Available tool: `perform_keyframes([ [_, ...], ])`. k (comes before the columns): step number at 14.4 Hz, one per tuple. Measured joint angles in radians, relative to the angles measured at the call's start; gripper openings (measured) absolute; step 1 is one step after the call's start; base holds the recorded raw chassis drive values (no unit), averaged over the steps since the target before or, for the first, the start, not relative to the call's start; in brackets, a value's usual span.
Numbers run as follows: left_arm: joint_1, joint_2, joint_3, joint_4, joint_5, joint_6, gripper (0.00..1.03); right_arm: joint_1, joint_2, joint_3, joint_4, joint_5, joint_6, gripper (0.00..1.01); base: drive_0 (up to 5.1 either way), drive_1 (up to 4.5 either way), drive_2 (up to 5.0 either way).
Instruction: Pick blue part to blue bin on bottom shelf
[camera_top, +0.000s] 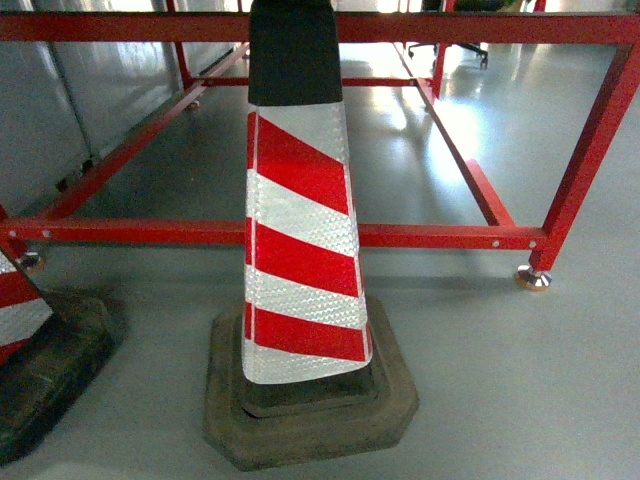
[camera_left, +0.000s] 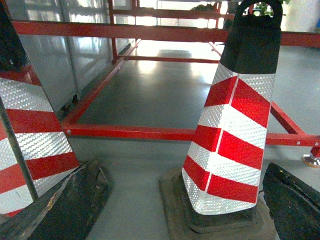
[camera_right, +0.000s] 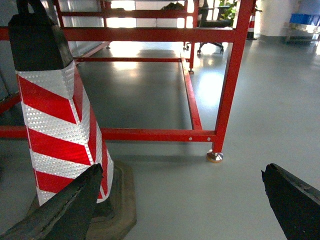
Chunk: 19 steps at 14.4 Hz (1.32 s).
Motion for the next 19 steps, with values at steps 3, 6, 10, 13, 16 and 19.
perform_keyframes([
  [3,0.0,0.0,0.0,0.0,0.0,0.0,0.98,0.0,0.0,0.0,0.0,0.0,0.0,0.98,0.0,0.0,0.0],
  [6,0.0,0.0,0.0,0.0,0.0,0.0,0.98,0.0,0.0,0.0,0.0,0.0,0.0,0.98,0.0,0.0,0.0],
  [10,0.0,0.0,0.0,0.0,0.0,0.0,0.98,0.0,0.0,0.0,0.0,0.0,0.0,0.98,0.0,0.0,0.0],
  [13,0.0,0.0,0.0,0.0,0.0,0.0,0.98,0.0,0.0,0.0,0.0,0.0,0.0,0.98,0.0,0.0,0.0],
  [16,0.0,0.0,0.0,0.0,0.0,0.0,0.98,0.0,0.0,0.0,0.0,0.0,0.0,0.98,0.0,0.0,0.0],
  [19,0.0,0.0,0.0,0.0,0.0,0.0,0.98,0.0,0.0,0.0,0.0,0.0,0.0,0.98,0.0,0.0,0.0],
])
